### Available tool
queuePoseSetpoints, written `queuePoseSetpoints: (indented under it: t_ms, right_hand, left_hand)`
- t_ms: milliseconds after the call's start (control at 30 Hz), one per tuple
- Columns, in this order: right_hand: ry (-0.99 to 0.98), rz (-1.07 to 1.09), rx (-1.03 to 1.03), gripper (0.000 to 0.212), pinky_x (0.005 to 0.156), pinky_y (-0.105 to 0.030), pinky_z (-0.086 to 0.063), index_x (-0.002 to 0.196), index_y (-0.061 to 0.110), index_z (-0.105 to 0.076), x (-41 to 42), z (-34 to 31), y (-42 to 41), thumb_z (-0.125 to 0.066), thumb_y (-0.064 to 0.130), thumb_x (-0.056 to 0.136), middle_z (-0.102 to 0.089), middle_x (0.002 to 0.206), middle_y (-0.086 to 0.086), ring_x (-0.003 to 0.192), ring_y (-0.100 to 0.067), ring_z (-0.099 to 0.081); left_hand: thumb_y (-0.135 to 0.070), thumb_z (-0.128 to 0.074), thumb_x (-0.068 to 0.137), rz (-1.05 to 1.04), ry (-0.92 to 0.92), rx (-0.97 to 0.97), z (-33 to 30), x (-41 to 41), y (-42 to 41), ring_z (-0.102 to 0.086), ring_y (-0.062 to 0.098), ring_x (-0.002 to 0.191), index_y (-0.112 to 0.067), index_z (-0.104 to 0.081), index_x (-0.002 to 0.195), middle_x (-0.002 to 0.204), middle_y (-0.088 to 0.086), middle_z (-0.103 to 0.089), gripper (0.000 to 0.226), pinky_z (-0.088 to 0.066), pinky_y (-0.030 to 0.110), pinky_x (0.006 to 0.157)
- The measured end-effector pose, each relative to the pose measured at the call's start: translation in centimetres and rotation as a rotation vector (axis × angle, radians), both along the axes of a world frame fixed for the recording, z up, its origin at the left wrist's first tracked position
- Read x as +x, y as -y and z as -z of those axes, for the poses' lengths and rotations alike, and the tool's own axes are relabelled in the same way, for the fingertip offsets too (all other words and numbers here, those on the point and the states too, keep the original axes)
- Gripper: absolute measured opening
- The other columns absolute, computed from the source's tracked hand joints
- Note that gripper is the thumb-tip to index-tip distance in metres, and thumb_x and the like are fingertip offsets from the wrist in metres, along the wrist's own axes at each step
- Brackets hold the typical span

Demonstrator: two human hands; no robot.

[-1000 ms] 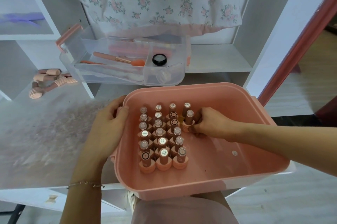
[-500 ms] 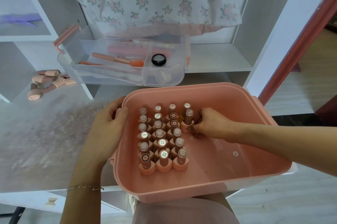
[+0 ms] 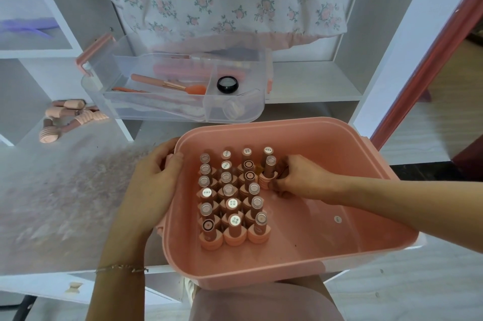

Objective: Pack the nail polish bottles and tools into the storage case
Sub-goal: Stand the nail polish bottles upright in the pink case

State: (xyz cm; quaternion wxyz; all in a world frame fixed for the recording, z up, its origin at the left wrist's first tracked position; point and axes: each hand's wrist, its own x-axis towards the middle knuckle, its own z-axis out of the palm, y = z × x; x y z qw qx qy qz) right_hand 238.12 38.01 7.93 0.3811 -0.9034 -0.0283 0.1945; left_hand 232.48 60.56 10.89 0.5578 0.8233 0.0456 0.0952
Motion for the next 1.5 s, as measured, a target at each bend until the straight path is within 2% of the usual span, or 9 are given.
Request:
queuePoseSetpoints:
  t_ms: [233, 433, 533, 667, 833, 933, 1133, 1367, 1500]
  right_hand:
    - [0.051, -0.056, -0.056, 0.013, 0.067, -0.040, -0.054, 0.079, -0.004, -0.063, -0.3, -0.3, 0.2, -0.061, 0.008, 0.076, -0.064, 0.068, -0.011, 0.061, -0.020, -0.060]
    - [0.175, -0.076, -0.276, 0.038, 0.073, -0.027, -0.043, 0.113, 0.007, -0.054, -0.4, -1.6, 0.8, -0.057, 0.032, 0.084, -0.063, 0.106, -0.005, 0.097, -0.023, -0.058]
    - [0.271, -0.045, -0.304, 0.032, 0.075, -0.029, -0.046, 0.111, 0.012, -0.055, -0.9, -2.8, 1.3, -0.051, 0.032, 0.086, -0.061, 0.096, 0.000, 0.089, -0.018, -0.058]
    - [0.559, 0.006, -0.198, 0.012, 0.071, -0.028, -0.047, 0.088, 0.021, -0.057, -2.0, -4.6, 1.2, -0.046, 0.027, 0.088, -0.058, 0.077, 0.013, 0.073, -0.010, -0.056]
    - [0.690, -0.048, 0.041, 0.014, 0.073, -0.006, -0.038, 0.095, 0.023, -0.058, -3.4, -7.0, -1.9, -0.046, 0.024, 0.089, -0.054, 0.082, 0.020, 0.078, 0.003, -0.052]
    - [0.750, -0.166, 0.064, 0.019, 0.080, -0.011, -0.035, 0.104, 0.019, -0.059, -3.6, -8.1, -4.8, -0.047, 0.022, 0.090, -0.056, 0.096, 0.014, 0.093, -0.002, -0.050]
    - [0.840, -0.441, 0.089, 0.024, 0.085, -0.017, -0.032, 0.111, 0.013, -0.058, -2.9, -8.7, -13.2, -0.047, 0.020, 0.091, -0.061, 0.112, -0.002, 0.104, -0.015, -0.052]
    - [0.679, -0.784, -0.099, 0.037, 0.094, -0.038, -0.043, 0.126, 0.009, -0.046, -1.0, -5.5, -25.8, -0.038, 0.024, 0.094, -0.054, 0.126, -0.012, 0.115, -0.028, -0.049]
    - [0.553, -0.729, -0.227, 0.042, 0.095, -0.044, -0.043, 0.130, 0.002, -0.038, 2.4, -2.6, -31.5, -0.038, 0.024, 0.094, -0.047, 0.126, -0.019, 0.116, -0.034, -0.046]
  left_hand:
    - [-0.018, -0.044, 0.095, 0.003, -0.016, 0.007, 0.1, 0.0, -0.1, -0.057, -0.018, 0.082, -0.053, -0.057, 0.089, 0.087, -0.031, -0.062, 0.038, -0.040, 0.015, 0.074]
    - [-0.020, -0.044, 0.094, 0.000, -0.031, 0.022, 0.1, -0.1, 0.0, -0.055, -0.020, 0.081, -0.054, -0.056, 0.085, 0.081, -0.035, -0.061, 0.037, -0.037, 0.012, 0.071]
    - [-0.021, -0.045, 0.095, 0.001, -0.031, 0.035, 0.0, -0.1, 0.0, -0.052, -0.024, 0.077, -0.054, -0.055, 0.083, 0.078, -0.038, -0.059, 0.037, -0.036, 0.011, 0.070]
    - [-0.022, -0.045, 0.094, -0.002, -0.025, 0.082, 0.0, 0.0, 0.1, -0.054, -0.015, 0.082, -0.052, -0.055, 0.086, 0.085, -0.034, -0.057, 0.033, -0.036, 0.011, 0.069]
    - [-0.027, -0.051, 0.092, -0.095, 0.027, 0.223, -0.4, 0.3, 0.1, -0.052, 0.000, 0.086, -0.024, -0.062, 0.117, 0.105, -0.010, -0.062, 0.027, -0.037, 0.011, 0.070]
    - [-0.026, -0.052, 0.091, -0.154, 0.092, 0.302, -1.3, 0.2, -1.3, -0.049, -0.005, 0.082, -0.017, -0.059, 0.122, 0.113, -0.005, -0.063, 0.033, -0.035, 0.004, 0.067]
    - [-0.020, -0.054, 0.090, -0.338, 0.173, 0.401, -3.1, -1.1, -8.8, -0.056, 0.008, 0.087, -0.015, -0.064, 0.115, 0.112, 0.000, -0.067, 0.027, -0.038, 0.022, 0.079]
    - [-0.017, -0.053, 0.091, -0.505, 0.049, 0.399, -1.6, -1.0, -20.1, -0.055, 0.010, 0.088, -0.013, -0.065, 0.112, 0.110, 0.004, -0.068, 0.024, -0.038, 0.022, 0.081]
    - [-0.018, -0.050, 0.092, -0.527, -0.079, 0.361, 0.3, 1.1, -23.8, -0.060, 0.020, 0.101, -0.012, -0.061, 0.117, 0.115, 0.005, -0.066, 0.028, -0.037, 0.021, 0.083]
